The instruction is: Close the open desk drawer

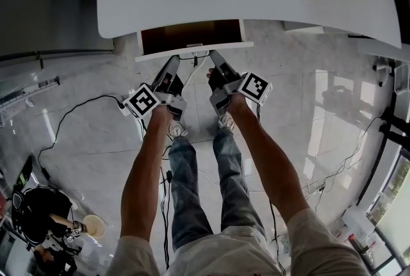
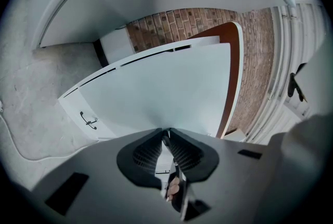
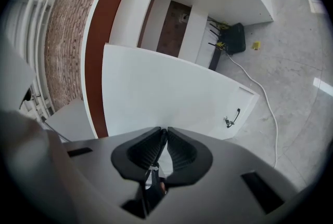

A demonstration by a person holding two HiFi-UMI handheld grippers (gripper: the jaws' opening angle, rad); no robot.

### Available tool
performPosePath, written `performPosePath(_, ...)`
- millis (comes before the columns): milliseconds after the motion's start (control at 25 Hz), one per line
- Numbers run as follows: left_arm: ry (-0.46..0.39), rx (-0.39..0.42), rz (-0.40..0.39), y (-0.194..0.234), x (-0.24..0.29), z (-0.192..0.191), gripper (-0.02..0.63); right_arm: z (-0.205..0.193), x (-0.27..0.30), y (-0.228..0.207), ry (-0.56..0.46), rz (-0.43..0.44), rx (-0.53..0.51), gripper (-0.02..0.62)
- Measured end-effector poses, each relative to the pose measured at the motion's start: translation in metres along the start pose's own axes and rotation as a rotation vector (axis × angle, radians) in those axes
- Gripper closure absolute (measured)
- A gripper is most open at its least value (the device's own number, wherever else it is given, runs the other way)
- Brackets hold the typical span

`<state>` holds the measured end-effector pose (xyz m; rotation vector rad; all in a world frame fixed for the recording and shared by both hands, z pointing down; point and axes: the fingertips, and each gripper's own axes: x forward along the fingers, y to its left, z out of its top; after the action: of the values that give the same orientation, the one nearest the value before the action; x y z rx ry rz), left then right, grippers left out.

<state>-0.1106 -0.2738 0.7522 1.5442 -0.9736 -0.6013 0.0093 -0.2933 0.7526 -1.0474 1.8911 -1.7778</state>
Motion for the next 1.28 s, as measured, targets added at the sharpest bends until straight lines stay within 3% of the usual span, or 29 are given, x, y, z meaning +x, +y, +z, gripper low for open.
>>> performPosePath(400,-0.010,0.008,0.031,0.002,0.060,0.061,0.549,0.047,0.069,0.012,-0.009,-0.036,-0.015,0.540)
performPosePath(720,0.094,0.054,0.065,0.003,0.072,0.067,0.549,0.054,0.079,0.013,-0.025,-0.036,-0.058,0.540)
performPosePath(1080,0.124,0.067,0.069,0.001,0.082,0.078,0.549,0.063,0.091,0.018,-0.027,-0.043,-0.083,0.539)
performPosePath(1280,0.082,0.046,0.068,0.001,0.077,0.076,0.549,0.061,0.087,0.018,-0.037,-0.036,-0.083,0.538)
